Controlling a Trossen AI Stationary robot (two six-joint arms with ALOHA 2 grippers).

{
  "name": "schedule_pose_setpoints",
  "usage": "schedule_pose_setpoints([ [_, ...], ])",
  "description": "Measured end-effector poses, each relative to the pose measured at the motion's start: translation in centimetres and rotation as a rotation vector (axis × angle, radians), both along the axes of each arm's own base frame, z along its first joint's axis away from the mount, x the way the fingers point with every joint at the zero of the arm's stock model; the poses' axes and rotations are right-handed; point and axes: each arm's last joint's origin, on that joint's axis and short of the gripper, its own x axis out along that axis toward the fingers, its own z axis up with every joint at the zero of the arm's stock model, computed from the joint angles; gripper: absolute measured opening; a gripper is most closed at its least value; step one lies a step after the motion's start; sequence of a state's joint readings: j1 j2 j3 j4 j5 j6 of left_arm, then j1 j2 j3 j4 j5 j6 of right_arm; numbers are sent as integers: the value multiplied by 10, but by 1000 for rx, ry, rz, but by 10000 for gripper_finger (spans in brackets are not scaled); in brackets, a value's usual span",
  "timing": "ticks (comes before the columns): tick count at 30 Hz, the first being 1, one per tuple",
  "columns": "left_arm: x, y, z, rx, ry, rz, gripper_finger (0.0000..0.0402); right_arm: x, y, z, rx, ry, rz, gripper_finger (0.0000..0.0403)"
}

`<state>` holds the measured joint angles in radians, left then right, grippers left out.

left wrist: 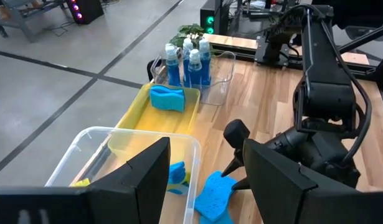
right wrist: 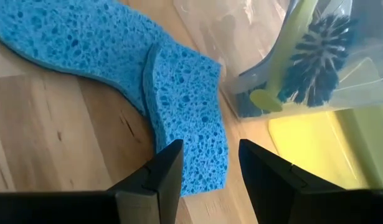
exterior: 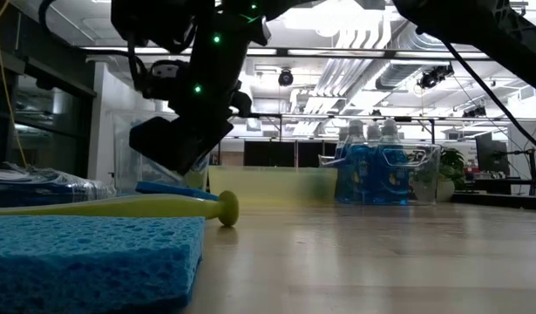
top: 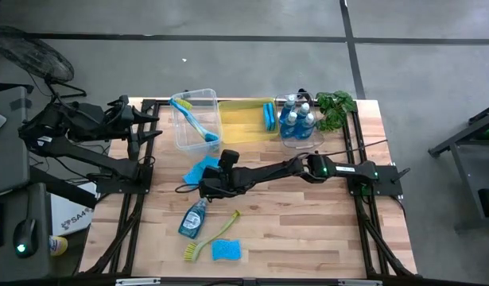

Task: Pick & Place Kitchen Sink Supplies
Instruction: Put the blue sponge into the yellow bin

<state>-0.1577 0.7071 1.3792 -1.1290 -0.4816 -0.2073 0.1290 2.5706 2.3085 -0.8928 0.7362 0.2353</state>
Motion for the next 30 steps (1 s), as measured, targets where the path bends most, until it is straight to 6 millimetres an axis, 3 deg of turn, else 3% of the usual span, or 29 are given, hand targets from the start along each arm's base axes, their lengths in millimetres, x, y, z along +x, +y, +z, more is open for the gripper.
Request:
schedule_pose_setpoints([
  [22,0,0,0,1,5,1,200,4,-31,-12,85,56,20,148],
  [30,0,0,0,1,4,1,200,2,-40,-12,99,57,-22,100],
])
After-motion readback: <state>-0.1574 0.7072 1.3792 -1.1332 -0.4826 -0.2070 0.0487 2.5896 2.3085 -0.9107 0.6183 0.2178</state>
